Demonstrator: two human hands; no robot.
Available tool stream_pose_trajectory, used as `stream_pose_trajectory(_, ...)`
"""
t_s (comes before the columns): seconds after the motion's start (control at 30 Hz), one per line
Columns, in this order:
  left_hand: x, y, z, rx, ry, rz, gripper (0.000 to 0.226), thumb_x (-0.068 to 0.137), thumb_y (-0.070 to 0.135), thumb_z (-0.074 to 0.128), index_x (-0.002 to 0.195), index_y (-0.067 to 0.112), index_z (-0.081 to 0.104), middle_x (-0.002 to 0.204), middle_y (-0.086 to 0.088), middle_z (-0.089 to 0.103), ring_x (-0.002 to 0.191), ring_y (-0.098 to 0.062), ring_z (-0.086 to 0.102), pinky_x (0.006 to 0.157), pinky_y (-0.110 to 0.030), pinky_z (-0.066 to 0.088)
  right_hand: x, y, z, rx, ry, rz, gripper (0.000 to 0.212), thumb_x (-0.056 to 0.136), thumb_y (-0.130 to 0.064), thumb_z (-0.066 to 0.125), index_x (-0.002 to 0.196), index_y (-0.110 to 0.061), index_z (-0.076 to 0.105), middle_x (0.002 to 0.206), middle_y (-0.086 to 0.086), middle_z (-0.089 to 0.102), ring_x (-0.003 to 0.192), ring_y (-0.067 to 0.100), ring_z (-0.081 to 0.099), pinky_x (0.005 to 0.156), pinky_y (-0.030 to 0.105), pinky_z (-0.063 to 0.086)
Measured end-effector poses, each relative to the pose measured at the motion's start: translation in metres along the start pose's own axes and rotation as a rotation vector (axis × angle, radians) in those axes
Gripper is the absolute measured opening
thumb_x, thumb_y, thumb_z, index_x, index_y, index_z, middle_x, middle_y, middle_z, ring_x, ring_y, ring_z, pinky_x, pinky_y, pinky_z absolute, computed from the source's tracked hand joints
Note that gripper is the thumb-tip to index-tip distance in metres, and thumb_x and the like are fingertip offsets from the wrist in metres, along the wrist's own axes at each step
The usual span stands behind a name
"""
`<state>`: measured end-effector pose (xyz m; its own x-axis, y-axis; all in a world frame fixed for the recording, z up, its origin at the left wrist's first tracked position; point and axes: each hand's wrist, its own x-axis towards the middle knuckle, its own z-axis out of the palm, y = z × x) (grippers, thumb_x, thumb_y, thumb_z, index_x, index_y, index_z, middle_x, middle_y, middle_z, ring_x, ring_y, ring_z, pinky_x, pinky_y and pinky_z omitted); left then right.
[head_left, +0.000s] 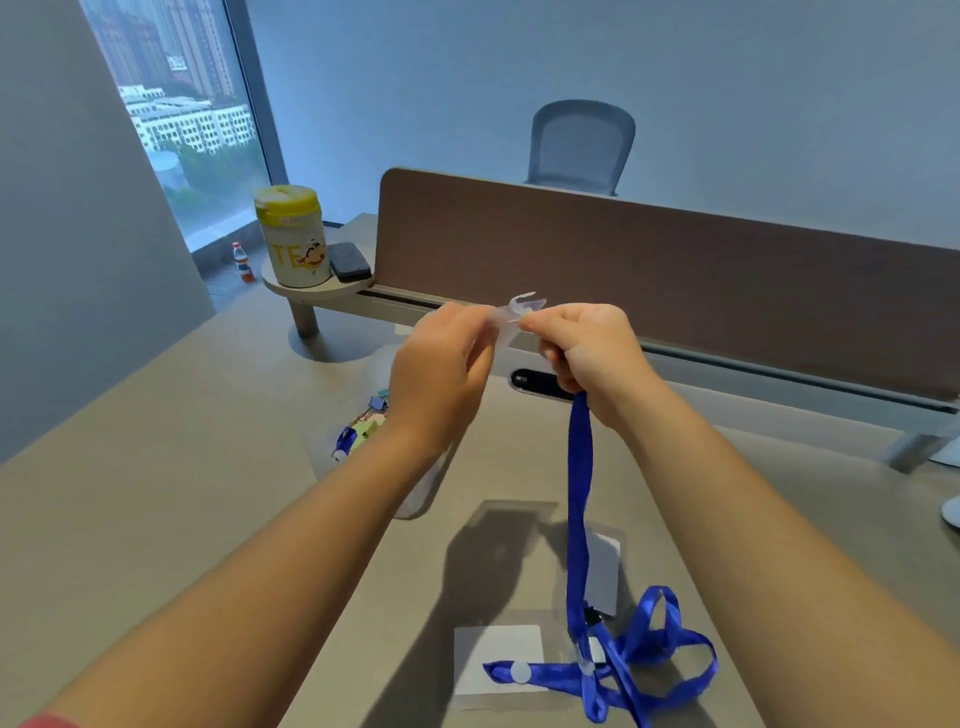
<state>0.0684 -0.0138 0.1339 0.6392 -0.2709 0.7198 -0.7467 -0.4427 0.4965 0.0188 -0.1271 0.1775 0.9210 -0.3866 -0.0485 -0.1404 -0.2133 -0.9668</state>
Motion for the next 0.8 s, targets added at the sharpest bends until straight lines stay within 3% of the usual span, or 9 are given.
stream_pose_trajectory(0.1,0.013,0.003,-0.013,0.156,-0.043,0.113,0.036,0.084,0.025,0.036,0.09,0.003,0.064,0.075,-0.019,0.067,0.063,-0.027,0.058,0.051,-0.018,0.039,0.002,-0.018,0.004,-0.14,0.034,-0.109,0.021,0.088,-0.018,0.055,0.072,-0.011,0.066,0.062,0.006,0.052,0.055,0.015,0.042,0.05,0.025,0.037)
stream_pose_trajectory(0.23,0.025,0.003,-0.026,0.39,-0.084,0.195,0.018,0.082,0.011,0.048,0.076,0.002,0.062,0.057,-0.015,0.061,0.048,-0.025,0.052,0.045,-0.019,0.034,0.006,-0.029,0.011,-0.483,0.103,-0.288,0.026,0.089,-0.017,0.051,0.085,0.0,0.07,0.087,0.019,0.068,0.08,0.03,0.06,0.075,0.039,0.05)
stream_pose_trajectory(0.3,0.028,0.005,-0.033,0.486,-0.123,0.244,0.004,0.074,0.002,0.063,0.07,0.002,0.062,0.053,-0.014,0.06,0.045,-0.023,0.05,0.046,-0.017,0.03,0.008,-0.034,0.012,-0.505,0.057,-0.279,0.029,0.089,-0.016,0.051,0.082,0.007,0.068,0.076,0.022,0.062,0.067,0.027,0.052,0.065,0.035,0.045)
stream_pose_trajectory(0.37,0.03,0.006,-0.04,0.566,-0.141,0.301,0.007,0.07,0.002,0.068,0.067,0.003,0.061,0.051,-0.013,0.059,0.043,-0.021,0.049,0.047,-0.016,0.026,0.009,-0.039,0.01,-0.34,-0.046,-0.15,0.026,0.087,-0.014,0.054,0.071,0.003,0.065,0.056,0.01,0.048,0.051,0.016,0.037,0.05,0.026,0.034)
stream_pose_trajectory(0.43,0.033,0.006,-0.047,0.622,-0.124,0.351,0.009,0.073,0.004,0.062,0.064,0.004,0.061,0.049,-0.011,0.058,0.042,-0.019,0.047,0.047,-0.016,0.024,0.013,-0.041,0.008,-0.143,-0.143,0.012,0.029,0.085,-0.013,0.057,0.056,-0.01,0.057,0.042,-0.002,0.04,0.042,0.011,0.028,0.044,0.022,0.026)
stream_pose_trajectory(0.53,0.037,0.005,-0.053,0.654,-0.094,0.346,0.022,0.079,0.007,0.046,0.062,0.006,0.06,0.048,-0.009,0.057,0.042,-0.017,0.045,0.046,-0.016,0.022,0.018,-0.042,0.007,-0.028,-0.229,0.128,0.03,0.084,-0.014,0.057,0.055,-0.012,0.051,0.029,-0.008,0.035,0.032,0.007,0.026,0.042,0.02,0.024)
stream_pose_trajectory(0.6,0.038,0.002,-0.053,0.658,-0.085,0.326,0.024,0.079,0.007,0.042,0.061,0.007,0.059,0.048,-0.008,0.056,0.043,-0.016,0.044,0.044,-0.017,0.023,0.019,-0.044,0.01,-0.126,-0.226,0.079,0.024,0.083,-0.01,0.057,0.059,-0.007,0.056,0.036,-0.005,0.038,0.036,0.008,0.027,0.042,0.02,0.024)
stream_pose_trajectory(0.7,0.039,-0.004,-0.05,0.591,-0.119,0.253,0.022,0.078,0.007,0.043,0.06,0.007,0.057,0.049,-0.009,0.055,0.044,-0.018,0.045,0.042,-0.017,0.025,0.021,-0.043,0.021,-0.527,-0.137,-0.12,0.022,0.083,-0.008,0.054,0.083,0.009,0.068,0.057,0.014,0.051,0.051,0.014,0.037,0.049,0.024,0.03)
stream_pose_trajectory(0.8,0.04,-0.008,-0.045,0.45,-0.165,0.145,0.017,0.08,0.004,0.05,0.065,0.002,0.058,0.056,-0.015,0.058,0.05,-0.025,0.051,0.046,-0.023,0.03,0.025,-0.03,0.031,-0.809,-0.022,-0.29,0.027,0.088,-0.015,0.047,0.09,0.003,0.067,0.073,0.016,0.057,0.062,0.022,0.048,0.054,0.028,0.034)
